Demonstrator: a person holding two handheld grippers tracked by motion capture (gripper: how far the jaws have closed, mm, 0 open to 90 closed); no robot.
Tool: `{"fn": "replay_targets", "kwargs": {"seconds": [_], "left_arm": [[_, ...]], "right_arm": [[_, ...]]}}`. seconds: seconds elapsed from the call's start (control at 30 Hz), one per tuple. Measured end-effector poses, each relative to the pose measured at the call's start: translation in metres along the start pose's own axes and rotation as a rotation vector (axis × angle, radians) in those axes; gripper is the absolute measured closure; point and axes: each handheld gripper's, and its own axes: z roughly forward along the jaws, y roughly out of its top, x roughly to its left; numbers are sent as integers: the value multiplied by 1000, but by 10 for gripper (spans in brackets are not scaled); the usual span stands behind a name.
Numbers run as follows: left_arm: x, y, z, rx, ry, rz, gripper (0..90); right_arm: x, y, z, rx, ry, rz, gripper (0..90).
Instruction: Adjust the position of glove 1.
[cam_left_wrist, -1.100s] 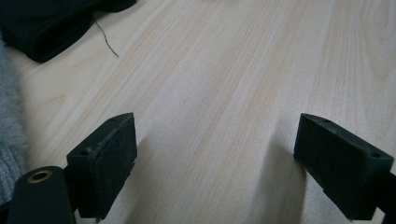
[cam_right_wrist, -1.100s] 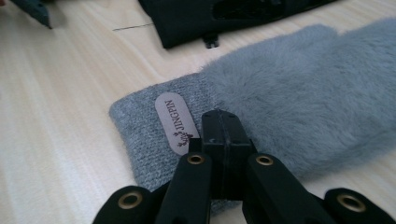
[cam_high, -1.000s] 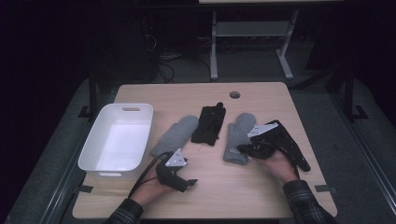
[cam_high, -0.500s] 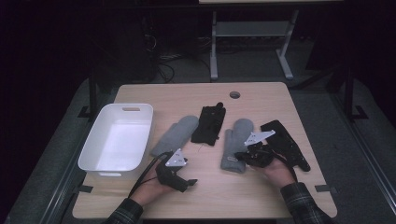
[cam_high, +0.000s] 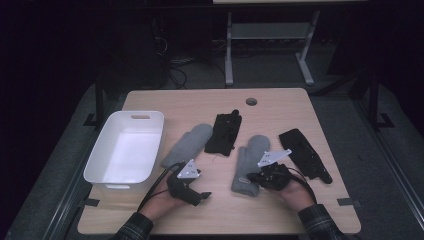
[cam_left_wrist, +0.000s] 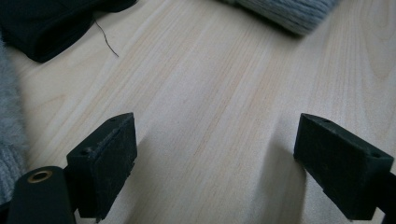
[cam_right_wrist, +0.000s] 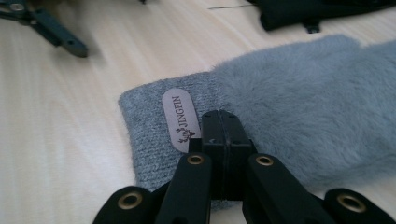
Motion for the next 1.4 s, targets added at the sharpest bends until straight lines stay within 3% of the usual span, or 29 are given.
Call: {"fn": "replay_targets", "kwargs": {"seconds": [0.23,0.37,0.47,0.6,0.77,0.93,1.1,1.4], "left_arm": [[0,0,0,3,-2,4,122],[0,0,1,-6,-3,-7,123],[0,0,1,-3,-2,-5,123],[1,1,0,9,-2,6,123],[1,1,0,9,-1,11,123],[1,1,0,14,-3,8,123],[1,1,0,15,-4,8,123],[1,1,0,11,-4,9,123]], "right_arm": [[21,2,4,1,34,-42,900],[21,5,0,-20,32,-47,900],[13,8,-6,-42,16,-38,900],[-9,13,-9,-64,-25,-10,900],[-43,22,-4,-66,-90,26,900],[-67,26,8,-48,-116,60,900],[-72,22,13,-17,-125,66,900],[-62,5,1,17,-138,71,900]]}}
